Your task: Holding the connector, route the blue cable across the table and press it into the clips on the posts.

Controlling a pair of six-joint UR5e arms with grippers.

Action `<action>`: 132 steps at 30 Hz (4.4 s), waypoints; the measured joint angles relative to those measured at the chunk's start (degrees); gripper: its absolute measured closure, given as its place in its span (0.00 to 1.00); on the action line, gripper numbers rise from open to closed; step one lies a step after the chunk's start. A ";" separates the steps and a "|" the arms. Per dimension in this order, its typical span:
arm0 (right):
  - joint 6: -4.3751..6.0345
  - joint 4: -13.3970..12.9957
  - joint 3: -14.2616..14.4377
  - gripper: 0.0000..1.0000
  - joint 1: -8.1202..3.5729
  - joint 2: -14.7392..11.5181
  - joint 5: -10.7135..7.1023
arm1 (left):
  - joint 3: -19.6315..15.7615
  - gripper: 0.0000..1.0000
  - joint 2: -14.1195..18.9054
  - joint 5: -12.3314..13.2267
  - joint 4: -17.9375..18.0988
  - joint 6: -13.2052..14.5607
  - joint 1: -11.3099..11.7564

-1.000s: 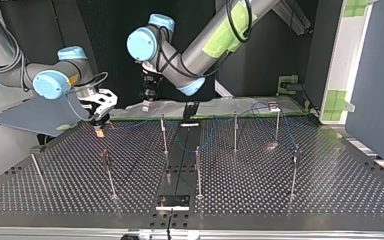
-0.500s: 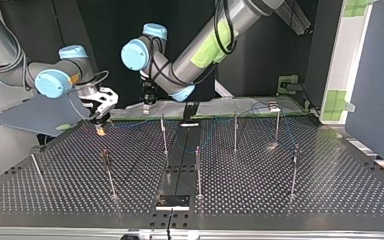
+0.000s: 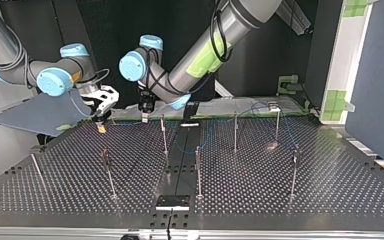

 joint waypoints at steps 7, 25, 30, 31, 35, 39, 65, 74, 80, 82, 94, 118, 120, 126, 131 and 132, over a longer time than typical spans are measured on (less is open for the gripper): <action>-0.13 -0.07 0.05 1.00 0.28 -0.01 -0.27 | 3.51 0.00 -3.48 -1.48 -1.42 -0.59 0.20; -0.16 -0.93 0.04 1.00 0.35 0.01 -0.73 | 12.23 0.00 -4.97 -4.60 -0.78 -0.68 0.01; -0.10 -1.03 0.04 1.00 0.28 0.01 -0.73 | 12.53 0.00 -5.00 -4.50 -1.18 -0.68 -0.04; -0.10 -1.03 0.03 1.00 0.26 0.01 -0.73 | 12.42 0.00 -5.00 -4.53 -1.25 -0.68 -0.06; -0.09 -1.07 0.02 1.00 0.20 0.01 -0.73 | 11.82 0.18 -5.00 -4.63 -1.48 -0.67 -0.07; -0.07 -1.13 0.02 1.00 0.14 0.01 -0.73 | 11.09 0.40 -5.02 -4.37 -1.31 -0.62 -0.03; -0.24 -0.98 -0.87 1.00 0.27 -0.84 -2.54 | 10.82 0.99 -4.87 -3.77 -2.77 -1.32 0.21; 0.63 -0.33 -2.10 1.00 -0.14 -4.55 -3.95 | 12.78 0.99 -4.31 -6.50 -5.56 -1.82 -0.13; 1.09 0.71 -2.93 1.00 -0.25 -6.69 -5.19 | 13.74 0.99 -2.27 -7.71 -8.32 -1.86 -0.22; 1.07 1.37 -3.16 1.00 -0.26 -6.93 -5.36 | 13.80 0.99 -1.33 -7.82 -8.85 -1.80 -0.22; 1.54 4.04 -4.43 1.00 -0.72 -9.39 -5.63 | 13.88 0.99 2.87 -7.90 -9.22 -1.35 -0.24; 1.58 8.52 -7.42 1.00 -2.69 -14.55 -9.21 | 13.90 0.99 5.86 -7.99 -9.03 -1.58 -1.15; 1.58 8.76 -7.71 1.00 -2.71 -14.77 -9.45 | 13.90 0.99 6.38 -7.99 -9.00 -1.66 -1.25; 1.58 8.95 -7.96 1.00 -2.77 -14.94 -10.08 | 13.89 0.99 7.49 -7.91 -8.18 -1.71 -1.11; 1.71 8.88 -7.98 1.00 -2.90 -14.83 -10.42 | 13.62 0.99 7.55 -7.18 -6.56 -1.35 -0.96; 1.76 8.85 -7.98 1.00 -2.98 -14.78 -10.48 | 13.50 0.99 7.54 -6.86 -6.18 -1.24 -0.91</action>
